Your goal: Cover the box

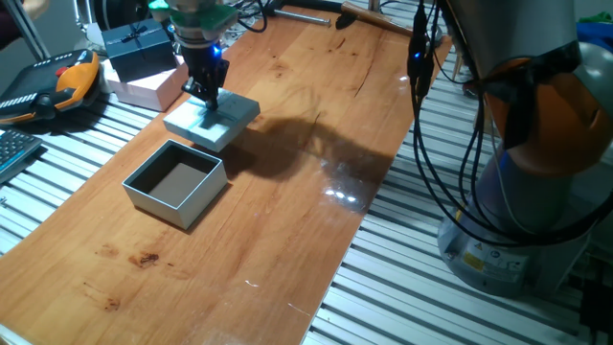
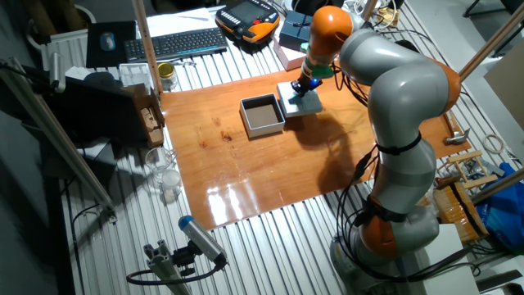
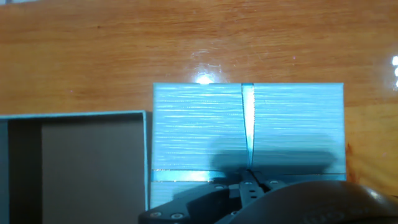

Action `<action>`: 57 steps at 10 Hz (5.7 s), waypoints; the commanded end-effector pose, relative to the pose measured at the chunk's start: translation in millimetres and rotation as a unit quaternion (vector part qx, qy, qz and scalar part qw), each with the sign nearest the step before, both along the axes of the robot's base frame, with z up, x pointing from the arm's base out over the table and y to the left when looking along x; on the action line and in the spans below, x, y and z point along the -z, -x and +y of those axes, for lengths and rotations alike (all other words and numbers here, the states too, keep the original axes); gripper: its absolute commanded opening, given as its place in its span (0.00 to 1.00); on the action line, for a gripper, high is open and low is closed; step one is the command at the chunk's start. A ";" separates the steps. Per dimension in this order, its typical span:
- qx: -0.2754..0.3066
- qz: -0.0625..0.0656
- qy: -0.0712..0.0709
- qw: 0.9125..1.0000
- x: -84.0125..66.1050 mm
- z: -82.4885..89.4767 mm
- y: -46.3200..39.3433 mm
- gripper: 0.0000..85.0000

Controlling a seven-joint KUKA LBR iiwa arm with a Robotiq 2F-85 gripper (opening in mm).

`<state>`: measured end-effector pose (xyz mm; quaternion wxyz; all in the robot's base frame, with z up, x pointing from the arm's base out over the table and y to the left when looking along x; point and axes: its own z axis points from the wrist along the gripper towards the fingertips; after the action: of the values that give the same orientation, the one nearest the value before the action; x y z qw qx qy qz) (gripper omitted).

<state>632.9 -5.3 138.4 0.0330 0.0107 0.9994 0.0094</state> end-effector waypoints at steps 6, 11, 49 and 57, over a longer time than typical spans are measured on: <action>0.006 0.002 -0.017 1.000 -3.3 7.0 -3.9 0.00; 0.016 0.021 -0.011 1.000 -19.8 46.8 -6.7 0.00; 0.003 0.012 -0.014 1.000 5.8 161.5 4.3 0.00; -0.004 0.011 -0.015 1.000 7.2 159.8 4.9 0.00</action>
<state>627.9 154.5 131.3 0.0215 0.0072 0.9995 0.0241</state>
